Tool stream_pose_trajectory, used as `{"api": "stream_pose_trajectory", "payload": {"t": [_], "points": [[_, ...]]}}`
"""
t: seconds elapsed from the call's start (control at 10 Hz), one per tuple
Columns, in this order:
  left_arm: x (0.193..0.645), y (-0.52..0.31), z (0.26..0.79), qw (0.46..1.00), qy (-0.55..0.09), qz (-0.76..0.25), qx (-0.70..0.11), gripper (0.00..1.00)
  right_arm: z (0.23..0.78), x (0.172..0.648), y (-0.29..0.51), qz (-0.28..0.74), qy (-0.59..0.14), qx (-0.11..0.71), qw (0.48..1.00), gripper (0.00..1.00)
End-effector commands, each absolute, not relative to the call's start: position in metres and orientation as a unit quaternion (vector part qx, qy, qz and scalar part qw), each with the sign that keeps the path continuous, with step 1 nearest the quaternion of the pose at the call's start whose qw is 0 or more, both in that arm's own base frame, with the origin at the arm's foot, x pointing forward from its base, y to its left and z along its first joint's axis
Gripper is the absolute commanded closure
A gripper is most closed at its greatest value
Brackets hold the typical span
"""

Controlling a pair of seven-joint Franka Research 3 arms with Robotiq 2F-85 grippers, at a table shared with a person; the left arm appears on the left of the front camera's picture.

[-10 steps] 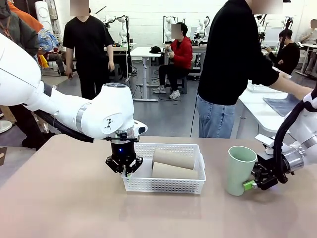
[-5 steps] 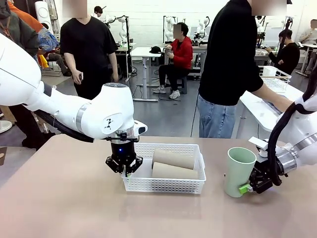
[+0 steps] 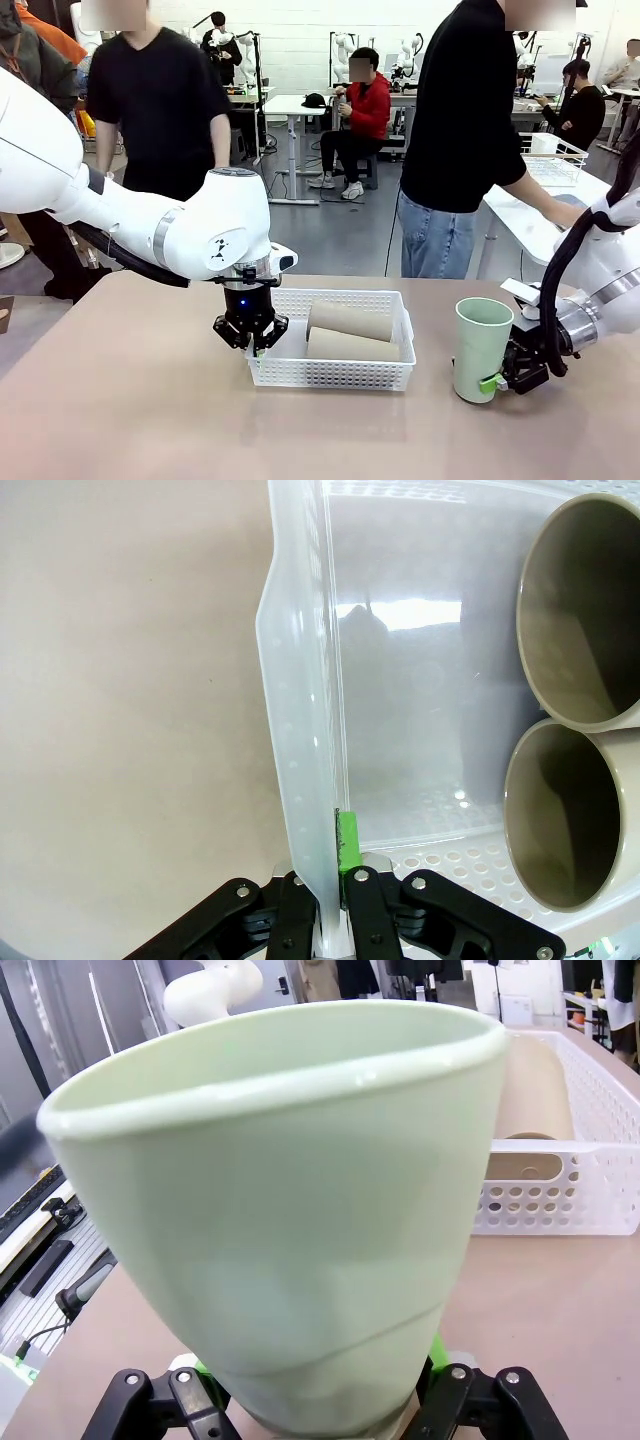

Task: Clean and organize the cups into the basket.
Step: Pick up the Reusable plastic cup from the right side of the table and stack it inside the Organizing basket in the center of the table.

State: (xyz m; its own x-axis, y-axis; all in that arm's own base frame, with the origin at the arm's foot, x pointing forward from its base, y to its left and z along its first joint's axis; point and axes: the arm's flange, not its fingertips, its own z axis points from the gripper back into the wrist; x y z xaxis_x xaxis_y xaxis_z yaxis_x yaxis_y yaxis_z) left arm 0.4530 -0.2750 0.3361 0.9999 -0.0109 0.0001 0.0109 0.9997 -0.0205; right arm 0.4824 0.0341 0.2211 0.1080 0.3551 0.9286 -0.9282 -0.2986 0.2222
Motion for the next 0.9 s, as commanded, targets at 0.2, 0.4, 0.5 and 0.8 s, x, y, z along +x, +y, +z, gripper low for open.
{"api": "stream_pose_trajectory", "payload": {"t": [0.2, 0.4, 0.5, 0.8], "points": [[0.451, -0.272, 0.334, 1.000, -0.001, -0.008, -0.013, 1.00, 0.235, 0.480, 0.021, 0.597, -0.293, 0.520, 0.537, 1.00], [0.451, -0.272, 0.334, 1.000, -0.001, -0.008, -0.013, 1.00, 0.294, 0.466, 0.006, 0.547, -0.343, 0.466, 0.605, 1.00], [0.451, -0.272, 0.334, 1.000, -0.001, -0.008, -0.013, 1.00, 0.332, 0.457, 0.000, 0.537, -0.354, 0.448, 0.620, 1.00], [0.451, -0.272, 0.334, 1.000, -0.001, -0.008, -0.013, 1.00, 0.418, 0.448, -0.003, 0.479, -0.384, 0.403, 0.679, 1.00]]}}
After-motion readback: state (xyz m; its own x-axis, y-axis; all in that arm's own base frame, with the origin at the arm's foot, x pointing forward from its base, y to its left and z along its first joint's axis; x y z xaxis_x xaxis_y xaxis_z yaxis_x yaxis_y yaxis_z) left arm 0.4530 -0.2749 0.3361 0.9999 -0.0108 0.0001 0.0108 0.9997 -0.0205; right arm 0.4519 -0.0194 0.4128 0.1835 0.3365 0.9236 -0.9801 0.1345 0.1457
